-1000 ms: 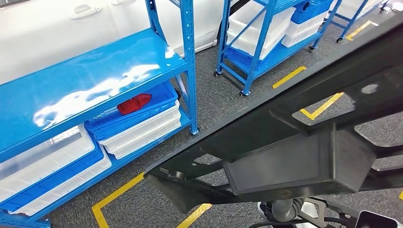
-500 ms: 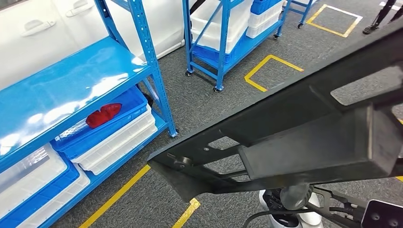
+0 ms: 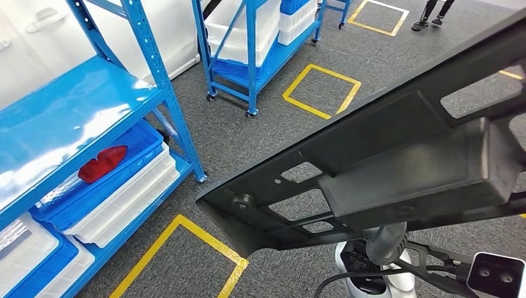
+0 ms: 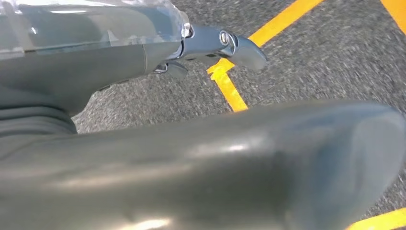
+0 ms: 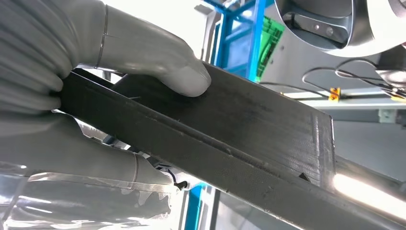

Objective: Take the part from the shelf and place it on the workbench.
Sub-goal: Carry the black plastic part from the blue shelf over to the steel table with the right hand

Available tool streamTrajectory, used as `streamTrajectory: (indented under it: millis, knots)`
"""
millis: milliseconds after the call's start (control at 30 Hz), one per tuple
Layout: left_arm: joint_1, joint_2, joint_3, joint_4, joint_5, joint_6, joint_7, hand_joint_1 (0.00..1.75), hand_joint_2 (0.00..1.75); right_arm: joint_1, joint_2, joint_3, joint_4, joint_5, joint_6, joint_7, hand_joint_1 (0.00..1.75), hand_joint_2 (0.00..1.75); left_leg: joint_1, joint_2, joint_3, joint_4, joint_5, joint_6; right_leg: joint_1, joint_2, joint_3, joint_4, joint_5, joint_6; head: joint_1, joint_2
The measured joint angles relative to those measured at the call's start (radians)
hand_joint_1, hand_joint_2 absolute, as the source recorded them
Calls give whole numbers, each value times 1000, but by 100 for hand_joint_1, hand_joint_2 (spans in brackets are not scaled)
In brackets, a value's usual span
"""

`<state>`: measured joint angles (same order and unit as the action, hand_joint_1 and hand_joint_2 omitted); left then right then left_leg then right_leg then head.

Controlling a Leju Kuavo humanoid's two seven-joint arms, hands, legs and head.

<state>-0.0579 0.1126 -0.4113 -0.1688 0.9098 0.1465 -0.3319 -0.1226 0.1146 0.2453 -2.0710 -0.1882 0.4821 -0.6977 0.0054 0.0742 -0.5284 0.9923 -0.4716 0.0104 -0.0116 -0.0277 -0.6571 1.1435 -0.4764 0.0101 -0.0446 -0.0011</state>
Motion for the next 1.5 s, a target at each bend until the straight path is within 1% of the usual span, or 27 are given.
streamTrajectory:
  millis: [67,100,167,200,267,333,400,433,467,533,600,700,767,833,900,933,967,1000,1067,1133,1200,1267,1333,1400,1433,1467,1500]
  knots:
    - [-1,1,1,0,0,0,2,0,0,-2,3,0,0,2,-1,0,175,175,-5,18,0,7,-6,-9,6,-27,54,-98,22,-12,0,0]
    - [-2,1,1,0,0,0,2,0,0,-2,5,0,0,3,-1,0,175,175,-7,26,1,8,-8,-15,10,-31,59,-112,21,-19,0,0]
    - [-4,2,1,0,0,0,2,0,0,-2,7,0,0,4,-1,0,175,175,-6,39,4,7,-10,-26,11,-10,57,-115,27,-29,0,0]
    - [-6,2,1,0,0,-1,2,0,0,-2,9,0,-1,4,-1,0,175,175,-4,31,4,11,-16,-32,10,0,57,-119,30,-35,0,0]
    - [-6,2,2,0,0,-4,2,0,0,-3,13,-1,-1,6,0,0,175,175,1,-13,-18,68,-60,-43,4,18,57,-126,38,-46,0,0]
    - [-3,2,2,0,-1,-9,1,0,0,-3,18,-1,-1,10,0,0,175,175,4,-52,-71,192,-127,-49,4,39,53,-127,41,-51,0,0]
    - [1,2,2,0,-5,-16,-2,0,0,-1,20,-1,-1,17,-3,0,175,175,5,-61,-110,276,-148,-51,5,64,49,-125,44,-52,0,0]
    - [1,1,2,0,-7,-20,-5,0,0,-1,20,-1,-2,21,-5,0,175,175,6,-63,-106,266,-130,-50,5,77,49,-124,45,-51,0,0]
    - [0,1,2,0,-9,-25,-8,0,0,-1,20,-1,-2,25,-8,0,175,175,6,-68,-85,220,-96,-48,5,90,48,-122,46,-50,0,0]
    - [-1,3,2,0,-9,-29,-14,0,0,-4,20,-1,-2,29,-17,0,175,175,9,-111,-29,89,-31,-40,5,114,46,-119,49,-45,0,0]
    - [-3,3,2,0,-5,-32,-16,0,0,-11,20,1,-2,38,-35,0,175,175,9,-145,0,16,-11,-32,4,136,37,-118,55,-33,0,0]
    - [-11,1,2,1,0,-33,-10,0,0,-16,20,6,-8,55,-75,0,175,175,7,-121,4,2,-7,-17,1,158,26,-119,65,-12,0,0]
    - [-12,-3,2,1,0,-31,-4,0,0,-20,20,11,-14,60,-87,0,175,175,9,-96,7,-10,3,-4,6,116,6,-78,36,-5,0,0]
    - [-8,-4,2,1,0,-30,-2,0,0,-24,19,16,-16,63,-89,0,175,175,5,-69,6,-13,6,4,6,57,-48,42,-32,-2,0,0]
    - [-4,-5,2,1,0,-28,0,0,0,-24,19,19,-16,64,-92,0,175,175,2,-41,2,-10,6,6,3,38,-101,163,-81,1,0,0]
    - [-4,-6,2,1,0,-27,3,0,0,-23,18,20,-17,64,-98,0,175,175,2,-28,0,-8,5,5,1,35,-106,181,-82,3,0,0]
    - [-5,-7,2,1,-3,-26,7,0,0,-23,17,21,-17,66,-107,0,175,175,2,-15,-1,-5,4,4,-1,31,-88,155,-63,3,0,0]
    - [-6,-9,2,1,-6,-25,12,0,0,-24,16,23,-19,70,-118,0,175,175,2,-4,-1,-2,2,2,-2,21,-51,93,-33,3,0,0]
    - [-7,-13,0,1,-16,-17,25,0,0,-24,11,31,-27,80,-140,0,175,175,-1,15,0,5,-6,-7,3,-24,30,-51,9,-4,0,0]
    - [-6,-14,-4,1,-26,-4,36,0,0,-25,3,41,-34,90,-156,0,175,175,-5,32,1,10,-12,-18,10,-43,58,-108,14,-17,0,0]
    - [-7,-15,-9,1,-32,7,41,0,0,-23,-6,54,-38,101,-171,0,175,175,-5,47,4,10,-15,-29,12,-18,54,-109,18,-30,0,0]
    - [-8,-18,-14,1,-35,13,45,0,0,-15,-16,66,-44,112,-180,0,175,175,1,18,-3,32,-37,-40,9,3,52,-114,24,-41,0,0]
    - [-6,-21,-17,1,-36,20,49,0,0,-10,-24,78,-49,117,-184,0,175,175,5,-37,-43,127,-97,-47,6,25,50,-116,28,-50,0,0]
    - [-1,-25,-18,1,-36,25,51,0,0,-4,-32,87,-50,117,-189,0,175,175,6,-59,-105,261,-154,-48,9,50,47,-116,30,-54,0,0]
    - [0,-28,-19,1,-36,27,52,0,0,0,-36,90,-50,116,-192,0,175,175,6,-62,-124,299,-159,-47,11,64,47,-116,31,-55,0,0]
    - [1,-31,-19,1,-36,28,53,0,0,3,-41,93,-50,117,-194,0,175,175,6,-65,-125,295,-141,-44,13,79,48,-115,32,-55,0,0]
    - [2,-33,-20,1,-37,28,54,0,0,5,-44,95,-51,117,-195,0,175,175,5,-69,-108,252,-107,-39,14,93,49,-115,32,-55,0,0]
